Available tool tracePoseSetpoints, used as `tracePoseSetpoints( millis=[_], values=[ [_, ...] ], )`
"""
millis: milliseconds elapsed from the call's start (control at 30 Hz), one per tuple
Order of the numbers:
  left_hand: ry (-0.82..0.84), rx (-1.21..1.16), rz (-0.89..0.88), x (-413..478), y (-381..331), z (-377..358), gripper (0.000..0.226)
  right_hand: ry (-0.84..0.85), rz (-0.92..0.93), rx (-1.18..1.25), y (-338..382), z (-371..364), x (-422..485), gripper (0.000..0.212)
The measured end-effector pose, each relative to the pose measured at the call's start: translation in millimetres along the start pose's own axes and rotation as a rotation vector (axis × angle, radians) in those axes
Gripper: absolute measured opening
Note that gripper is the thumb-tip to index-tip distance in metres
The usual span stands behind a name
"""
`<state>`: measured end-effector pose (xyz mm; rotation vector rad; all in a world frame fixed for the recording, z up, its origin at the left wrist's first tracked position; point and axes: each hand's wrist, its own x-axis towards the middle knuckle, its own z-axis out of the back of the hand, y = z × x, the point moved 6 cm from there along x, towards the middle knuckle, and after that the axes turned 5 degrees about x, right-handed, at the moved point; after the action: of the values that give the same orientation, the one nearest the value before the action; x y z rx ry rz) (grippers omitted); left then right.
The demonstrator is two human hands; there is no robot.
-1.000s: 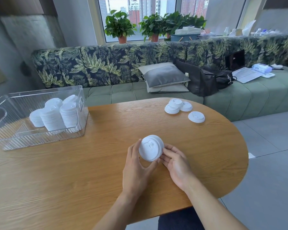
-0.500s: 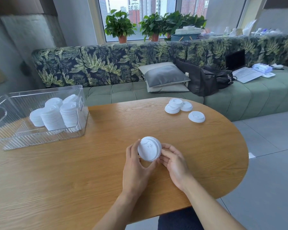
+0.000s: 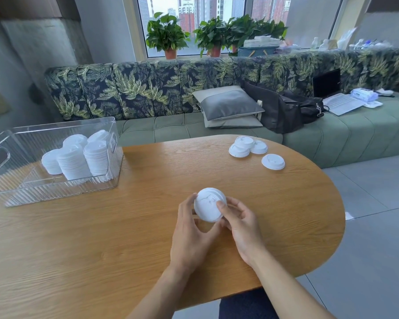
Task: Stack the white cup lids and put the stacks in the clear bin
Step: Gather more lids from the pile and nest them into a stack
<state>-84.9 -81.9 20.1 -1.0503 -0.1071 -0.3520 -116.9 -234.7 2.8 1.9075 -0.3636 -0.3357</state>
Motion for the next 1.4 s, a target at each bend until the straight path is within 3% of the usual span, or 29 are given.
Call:
tracePoseSetpoints(
  millis=[67, 200, 267, 567, 733, 867, 1233, 1400],
  values=[
    [0.0, -0.118, 0.066, 2.0, 3.7, 2.1, 0.079, -0.014, -0.003, 0.036, -1.2, 1.8, 1.7, 0.06],
    [0.002, -0.284, 0.17, 8.6, 17.6, 8.2, 0.032, -0.01, -0.006, 0.021, -2.8, -0.2, 1.8, 0.056],
    [-0.008, -0.327, 0.184, 10.0, 20.2, 10.5, 0.023, 0.01, -0.012, 0.01, -3.2, -1.3, 1.4, 0.055],
    [-0.032, -0.413, 0.205, 9.3, 22.4, 8.1, 0.028, 0.1, -0.001, -0.035, -2.3, -4.5, 1.3, 0.052],
    [-0.033, -0.349, 0.172, 8.9, 21.8, 9.0, 0.031, 0.117, 0.027, -0.148, -9.0, -7.1, 2.0, 0.026],
    [-0.047, -0.327, 0.141, 8.1, 18.1, 11.6, 0.027, 0.09, 0.081, -0.223, -10.5, -8.8, 0.3, 0.058],
    [-0.065, -0.214, 0.058, 5.2, 12.9, 9.2, 0.031, 0.063, 0.111, -0.293, -8.7, -8.1, 0.6, 0.025],
    [-0.061, -0.165, 0.052, 5.1, 15.7, 7.7, 0.022, 0.056, 0.082, -0.25, -9.2, -8.1, 0.6, 0.02]
  ],
)
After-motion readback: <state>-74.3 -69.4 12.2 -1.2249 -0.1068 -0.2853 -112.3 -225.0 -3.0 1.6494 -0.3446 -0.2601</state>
